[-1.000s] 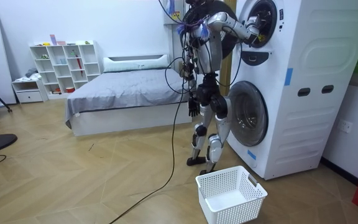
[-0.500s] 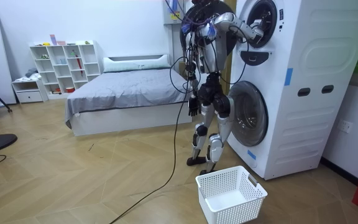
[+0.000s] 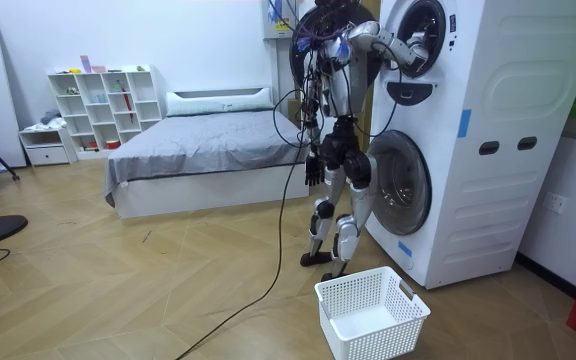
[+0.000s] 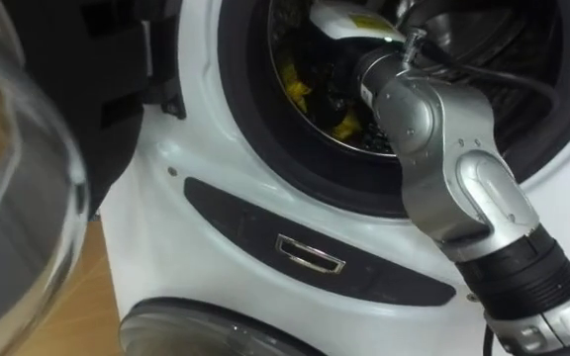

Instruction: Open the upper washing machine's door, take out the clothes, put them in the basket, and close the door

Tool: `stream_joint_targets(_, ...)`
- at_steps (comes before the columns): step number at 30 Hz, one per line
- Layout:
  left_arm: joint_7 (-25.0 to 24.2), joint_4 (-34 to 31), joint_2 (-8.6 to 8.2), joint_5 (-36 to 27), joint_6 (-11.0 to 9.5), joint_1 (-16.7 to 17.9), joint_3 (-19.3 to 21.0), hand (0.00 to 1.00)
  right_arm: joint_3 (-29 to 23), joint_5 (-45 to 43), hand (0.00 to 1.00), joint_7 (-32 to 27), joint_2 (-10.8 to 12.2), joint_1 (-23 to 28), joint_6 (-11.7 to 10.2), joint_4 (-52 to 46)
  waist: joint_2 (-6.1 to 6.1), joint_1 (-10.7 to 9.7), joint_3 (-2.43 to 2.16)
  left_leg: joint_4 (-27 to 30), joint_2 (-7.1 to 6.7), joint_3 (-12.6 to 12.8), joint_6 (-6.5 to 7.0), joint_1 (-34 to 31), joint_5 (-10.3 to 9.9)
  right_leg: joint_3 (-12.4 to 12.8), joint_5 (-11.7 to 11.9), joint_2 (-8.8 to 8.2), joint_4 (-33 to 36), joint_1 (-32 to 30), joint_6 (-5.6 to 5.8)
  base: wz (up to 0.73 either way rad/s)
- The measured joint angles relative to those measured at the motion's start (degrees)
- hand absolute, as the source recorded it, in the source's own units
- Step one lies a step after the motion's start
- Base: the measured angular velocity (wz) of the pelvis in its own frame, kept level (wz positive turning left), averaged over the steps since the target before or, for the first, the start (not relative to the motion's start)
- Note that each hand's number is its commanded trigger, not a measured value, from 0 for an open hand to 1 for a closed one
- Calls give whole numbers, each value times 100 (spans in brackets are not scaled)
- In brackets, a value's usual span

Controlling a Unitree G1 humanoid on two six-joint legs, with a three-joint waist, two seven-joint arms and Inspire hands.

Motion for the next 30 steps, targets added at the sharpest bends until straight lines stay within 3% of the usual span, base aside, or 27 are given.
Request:
stream_joint_targets(3, 80, 3, -9, -215, -36, 7, -4, 0, -2, 8, 100, -91, -8, 125, 0, -394, 59, -92, -21, -5, 2, 20, 0, -40, 0, 11, 2, -1, 10, -58, 6, -4)
stream_joint_targets(4, 122, 7, -31, -345, -63, -7, -8, 0, -16, 31, 100, -175, -43, 262, -1, -538, 114, -70, -51, -2, 6, 43, 0, -30, 0, 31, 5, -2, 25, -58, 12, 0)
stream_joint_targets(6, 192, 73, -69, -442, -194, 15, -4, 0, -31, 69, 100, -279, -25, 384, -2, -708, 192, -80, -66, -3, 9, 80, 1, 17, 1, 89, 5, -3, 35, -23, 13, -6)
stream_joint_targets(8, 292, 241, -122, -437, -322, 23, -5, 0, -161, 270, 100, -378, 26, 767, -149, -1282, 297, -194, -87, -2, 6, 99, 1, 49, 1, 93, -1, -10, 25, 20, 23, 0)
stream_joint_targets(15, 445, 392, -152, -562, -454, 274, -128, 0, -541, 1696, 100, -848, 38, 1595, -353, -2036, 395, -536, -51, -4, 17, 163, 1, 127, 1, 192, -9, 1, 24, 69, 37, -7)
stream_joint_targets(18, 428, 392, -228, -552, -527, 360, -93, 0, -727, 1803, 100, -870, 231, 2021, -371, -2432, 416, -591, -47, 2, 20, 277, 5, 126, -4, 278, -12, 8, 29, 46, 42, -10)
stream_joint_targets(20, 390, 399, -309, -547, -563, 416, -92, 0, -906, 1973, 100, -864, 253, 2246, -517, -2723, 487, -687, -65, 1, 48, 280, 27, 124, -88, 299, -13, 43, 39, 27, 42, 0)
stream_joint_targets(23, 363, 445, -311, -546, -618, 511, -15, 0, -1212, 2435, 100, -866, 281, 2667, -772, -3005, 490, -780, -99, 17, 44, 295, 28, 156, -94, 326, -12, 44, 38, 62, 42, 0)
stream_joint_targets(30, 313, 456, -326, -539, -707, 630, 333, 0, -1730, 3123, 100, -866, 286, 3022, -1142, -3211, 515, -967, -98, 50, 50, 360, 33, 204, -99, 422, -13, 62, 15, 115, 41, -2)
